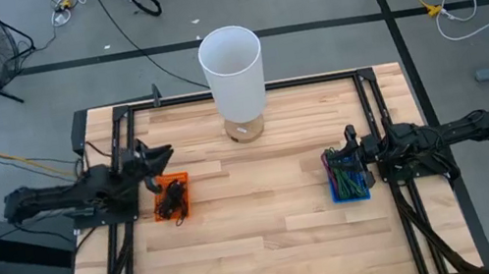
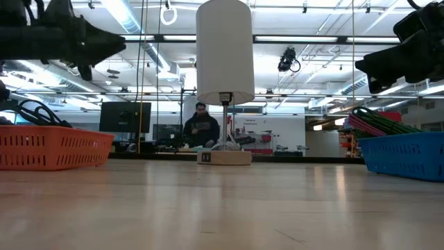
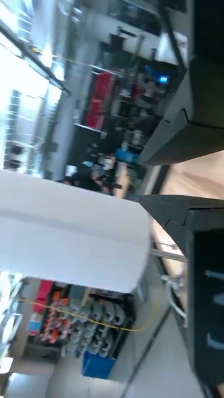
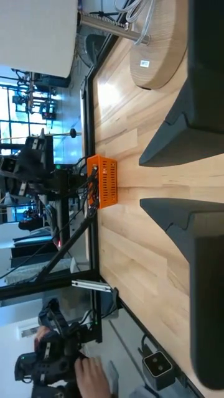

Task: Pick & Place USB Port
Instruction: Return to Home Position

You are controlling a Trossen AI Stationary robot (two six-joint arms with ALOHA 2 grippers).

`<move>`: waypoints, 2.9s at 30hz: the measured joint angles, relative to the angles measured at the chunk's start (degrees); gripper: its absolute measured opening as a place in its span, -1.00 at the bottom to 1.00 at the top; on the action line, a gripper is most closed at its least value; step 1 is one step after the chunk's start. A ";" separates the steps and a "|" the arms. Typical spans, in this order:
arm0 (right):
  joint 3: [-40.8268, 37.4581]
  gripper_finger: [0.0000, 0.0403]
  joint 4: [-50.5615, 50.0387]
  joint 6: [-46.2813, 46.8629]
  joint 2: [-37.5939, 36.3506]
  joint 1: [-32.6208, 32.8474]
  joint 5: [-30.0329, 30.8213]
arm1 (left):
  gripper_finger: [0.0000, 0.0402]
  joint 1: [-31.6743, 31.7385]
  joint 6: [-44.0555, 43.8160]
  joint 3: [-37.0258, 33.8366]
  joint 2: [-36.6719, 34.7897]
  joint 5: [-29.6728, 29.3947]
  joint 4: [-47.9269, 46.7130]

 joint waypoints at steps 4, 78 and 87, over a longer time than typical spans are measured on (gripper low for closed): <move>0.00 -0.54 0.00 0.03 0.00 0.00 0.00 | -0.55 1.16 -1.56 0.00 -6.03 0.67 0.19; 0.00 -0.54 0.02 0.00 0.02 0.02 -0.02 | -0.56 0.21 1.48 -0.02 -8.71 24.85 -20.88; 0.00 -0.54 0.02 0.00 0.02 0.02 -0.02 | -0.55 0.21 1.46 -0.02 -8.71 24.86 -20.85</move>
